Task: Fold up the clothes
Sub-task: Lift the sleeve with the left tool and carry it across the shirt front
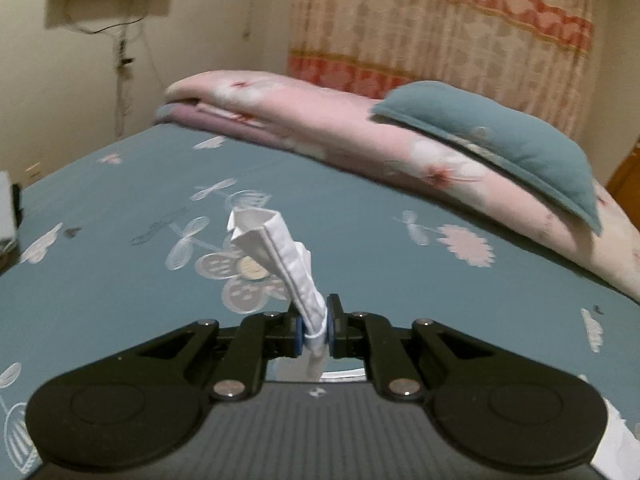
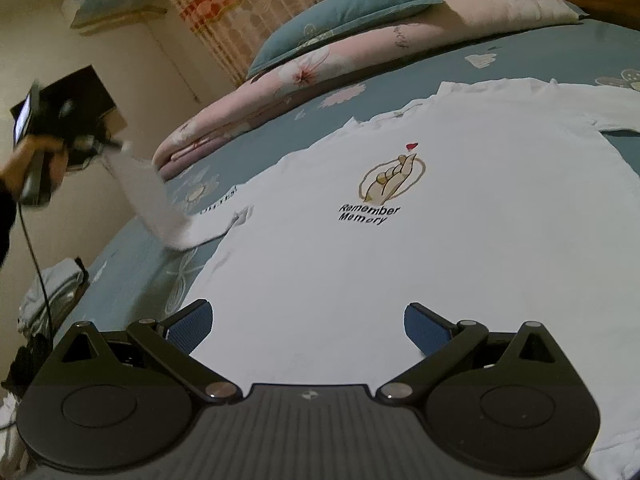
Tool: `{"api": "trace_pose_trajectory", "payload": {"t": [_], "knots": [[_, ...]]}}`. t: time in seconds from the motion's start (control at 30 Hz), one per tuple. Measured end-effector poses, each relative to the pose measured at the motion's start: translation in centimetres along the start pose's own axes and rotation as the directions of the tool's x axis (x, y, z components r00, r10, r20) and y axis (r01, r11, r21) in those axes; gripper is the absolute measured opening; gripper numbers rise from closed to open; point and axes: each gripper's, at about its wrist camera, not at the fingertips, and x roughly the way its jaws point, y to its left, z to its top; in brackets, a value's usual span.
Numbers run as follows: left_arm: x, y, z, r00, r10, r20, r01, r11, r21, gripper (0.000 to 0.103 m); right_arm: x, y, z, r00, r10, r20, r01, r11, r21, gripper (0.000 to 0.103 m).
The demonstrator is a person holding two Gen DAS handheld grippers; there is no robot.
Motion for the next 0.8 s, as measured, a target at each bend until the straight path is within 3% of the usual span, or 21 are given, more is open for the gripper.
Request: {"api": "trace_pose_trajectory", "payload": {"t": [0.13,0.37,0.8], "knots": [[0.0,-3.5,0.7,1.0,-0.021,0.001,0.021,1.0,0.014,0.009,-0.3,-0.1,0.0,1.0,0.013,-0.017,-0.013,1.0,0.003,0.103],[-0.2,-9.9,1.7,0.998,-0.065,-0.006,0.065,0.996,0.063,0.009,0.0,-0.9,-0.2,0.992,-0.065,-0.109,0.066,0.998,0.011,0.103],[0.5,-19.8,0.4,0.984,-0.176,-0.031,0.179,0.973,0.147,0.009,-1.4,-2.6,0.4,0.993,-0.066,-0.094,0.073,0.994,0.077,0.103]]}}
